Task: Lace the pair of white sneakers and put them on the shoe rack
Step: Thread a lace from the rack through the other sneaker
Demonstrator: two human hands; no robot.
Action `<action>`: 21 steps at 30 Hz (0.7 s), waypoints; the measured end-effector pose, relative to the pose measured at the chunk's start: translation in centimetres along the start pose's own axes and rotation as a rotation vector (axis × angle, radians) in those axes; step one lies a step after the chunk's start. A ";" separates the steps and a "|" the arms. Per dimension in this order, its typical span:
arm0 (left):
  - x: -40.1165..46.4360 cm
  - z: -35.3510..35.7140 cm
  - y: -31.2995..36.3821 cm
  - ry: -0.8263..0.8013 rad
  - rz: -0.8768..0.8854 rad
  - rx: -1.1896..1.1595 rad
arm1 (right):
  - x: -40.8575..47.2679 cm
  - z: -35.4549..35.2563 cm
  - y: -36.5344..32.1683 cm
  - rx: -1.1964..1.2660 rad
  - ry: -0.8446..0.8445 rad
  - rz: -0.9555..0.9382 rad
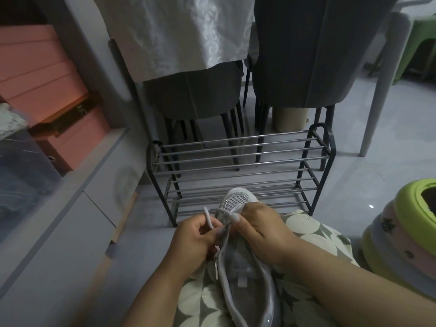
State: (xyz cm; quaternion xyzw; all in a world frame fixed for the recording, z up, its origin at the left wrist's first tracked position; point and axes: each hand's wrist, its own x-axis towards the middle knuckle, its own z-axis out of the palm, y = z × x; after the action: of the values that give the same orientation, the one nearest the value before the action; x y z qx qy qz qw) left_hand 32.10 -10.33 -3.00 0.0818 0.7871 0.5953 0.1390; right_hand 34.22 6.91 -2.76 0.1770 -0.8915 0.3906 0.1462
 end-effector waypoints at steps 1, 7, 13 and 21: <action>-0.1 -0.2 -0.1 -0.011 0.004 -0.015 | -0.2 -0.1 -0.2 0.028 -0.008 -0.017; -0.8 -0.7 -0.3 -0.049 0.049 0.004 | -1.3 -0.7 -1.0 0.148 -0.071 -0.073; -0.7 0.0 -0.2 -0.005 0.029 -0.016 | -1.1 -0.7 -1.0 0.188 0.034 -0.090; -0.5 0.3 0.2 0.052 0.011 -0.160 | -0.9 -1.0 -1.2 0.017 0.082 0.138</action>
State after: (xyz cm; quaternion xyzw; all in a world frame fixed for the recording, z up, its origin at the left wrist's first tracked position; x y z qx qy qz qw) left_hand 32.66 -10.16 -2.80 0.0592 0.7401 0.6588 0.1213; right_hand 35.68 7.09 -1.66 0.1001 -0.8915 0.4141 0.1540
